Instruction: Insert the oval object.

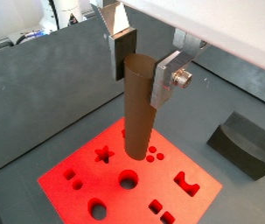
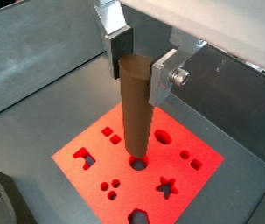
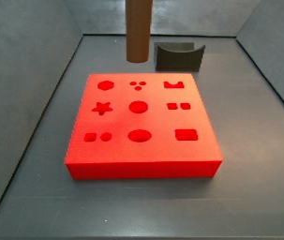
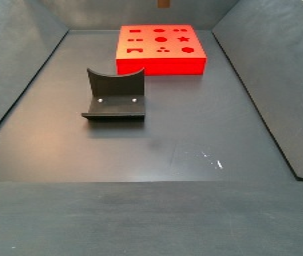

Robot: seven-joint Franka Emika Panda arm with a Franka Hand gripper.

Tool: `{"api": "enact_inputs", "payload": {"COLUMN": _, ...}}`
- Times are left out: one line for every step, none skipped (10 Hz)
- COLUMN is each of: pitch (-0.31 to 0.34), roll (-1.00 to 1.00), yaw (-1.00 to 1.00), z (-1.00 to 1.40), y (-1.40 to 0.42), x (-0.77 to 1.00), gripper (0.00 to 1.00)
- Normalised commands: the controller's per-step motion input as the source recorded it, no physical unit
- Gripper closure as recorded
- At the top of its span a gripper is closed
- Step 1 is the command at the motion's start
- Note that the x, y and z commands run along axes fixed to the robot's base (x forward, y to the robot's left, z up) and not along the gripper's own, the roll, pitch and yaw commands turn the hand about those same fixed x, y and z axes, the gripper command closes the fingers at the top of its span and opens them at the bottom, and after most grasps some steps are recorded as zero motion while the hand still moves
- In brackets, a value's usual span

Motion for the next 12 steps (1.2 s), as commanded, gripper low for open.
{"api": "enact_inputs", "payload": {"pitch": -0.031, "roll": -0.01, "yaw": -0.19, "z": -0.20, "y": -0.15, "x": 0.16, "gripper": 1.00}}
{"api": "enact_inputs", "payload": {"pitch": -0.106, "roll": -0.08, "yaw": -0.43, "z": -0.35, "y": -0.31, "x": 0.11, "gripper": 1.00}}
{"api": "enact_inputs", "payload": {"pitch": -0.140, "roll": -0.14, "yaw": -0.50, "z": -0.36, "y": -0.39, "x": 0.02, "gripper": 1.00}}
{"api": "enact_inputs", "payload": {"pitch": -0.143, "roll": -0.13, "yaw": -0.50, "z": -0.32, "y": -0.43, "x": 0.03, "gripper": 1.00}}
{"api": "enact_inputs", "payload": {"pitch": -0.114, "roll": -0.11, "yaw": -0.46, "z": -0.27, "y": -0.46, "x": 0.09, "gripper": 1.00}}
{"api": "enact_inputs", "payload": {"pitch": -0.070, "roll": -0.04, "yaw": -0.31, "z": -0.14, "y": -0.42, "x": 0.06, "gripper": 1.00}}
{"api": "enact_inputs", "payload": {"pitch": -0.013, "roll": 0.00, "yaw": -0.07, "z": -0.03, "y": -0.21, "x": 0.00, "gripper": 1.00}}
{"api": "enact_inputs", "payload": {"pitch": 0.000, "roll": 0.00, "yaw": 0.00, "z": 0.00, "y": -0.03, "x": 0.00, "gripper": 1.00}}
{"api": "enact_inputs", "payload": {"pitch": 0.019, "roll": 0.25, "yaw": 0.26, "z": -0.04, "y": -0.27, "x": 0.01, "gripper": 1.00}}
{"api": "enact_inputs", "payload": {"pitch": 0.069, "roll": 0.41, "yaw": 0.27, "z": -0.01, "y": -0.39, "x": 0.07, "gripper": 1.00}}
{"api": "enact_inputs", "payload": {"pitch": 0.044, "roll": 0.34, "yaw": 0.25, "z": -0.06, "y": -0.44, "x": 0.10, "gripper": 1.00}}
{"api": "enact_inputs", "payload": {"pitch": 0.000, "roll": 0.00, "yaw": 0.00, "z": 0.00, "y": -0.02, "x": 0.01, "gripper": 1.00}}
